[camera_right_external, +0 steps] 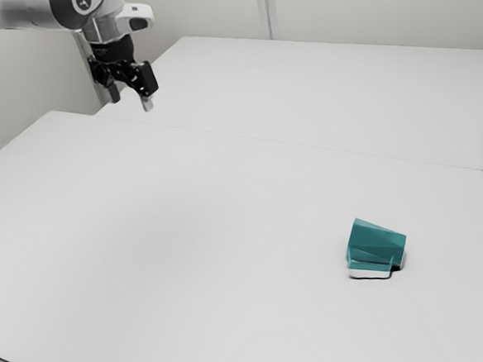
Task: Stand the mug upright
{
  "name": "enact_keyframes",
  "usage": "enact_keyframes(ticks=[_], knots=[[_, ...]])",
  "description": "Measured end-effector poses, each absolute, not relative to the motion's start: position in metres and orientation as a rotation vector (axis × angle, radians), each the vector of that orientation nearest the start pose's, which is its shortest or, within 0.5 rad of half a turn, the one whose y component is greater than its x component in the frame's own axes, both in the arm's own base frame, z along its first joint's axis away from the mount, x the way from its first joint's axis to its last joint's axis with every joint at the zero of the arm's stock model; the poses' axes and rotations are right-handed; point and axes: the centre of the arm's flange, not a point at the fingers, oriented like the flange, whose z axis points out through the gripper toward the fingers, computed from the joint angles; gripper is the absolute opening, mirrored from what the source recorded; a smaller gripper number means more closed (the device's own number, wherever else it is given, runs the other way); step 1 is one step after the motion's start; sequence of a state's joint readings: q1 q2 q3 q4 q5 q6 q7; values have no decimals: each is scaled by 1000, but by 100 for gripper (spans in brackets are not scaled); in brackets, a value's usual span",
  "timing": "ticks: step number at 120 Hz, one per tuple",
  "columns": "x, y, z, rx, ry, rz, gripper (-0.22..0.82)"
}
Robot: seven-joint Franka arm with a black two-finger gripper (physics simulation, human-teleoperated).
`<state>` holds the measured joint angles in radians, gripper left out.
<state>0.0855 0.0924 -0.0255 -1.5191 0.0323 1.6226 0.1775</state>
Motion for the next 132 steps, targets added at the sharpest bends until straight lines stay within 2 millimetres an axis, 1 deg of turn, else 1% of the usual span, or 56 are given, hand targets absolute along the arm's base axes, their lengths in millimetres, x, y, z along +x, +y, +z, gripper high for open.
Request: enact_keyframes(ticks=[22,34,41,50,57,70,78,87,97,110,132], knots=[[592,42,599,-3102,205,-65,60],[596,42,574,-3113,202,-72,60],[601,37,560,-3120,205,-106,60],[604,16,544,-3148,217,-150,60],[602,0,526,-3183,219,-170,60],[602,-21,496,-3262,175,-243,60],[601,-42,477,-3309,158,-284,60],[598,-67,468,-3358,146,-342,60],[597,-85,467,-3402,120,-404,60],[581,-104,446,-3450,85,-396,60],[573,-151,430,-3518,83,-407,60]])
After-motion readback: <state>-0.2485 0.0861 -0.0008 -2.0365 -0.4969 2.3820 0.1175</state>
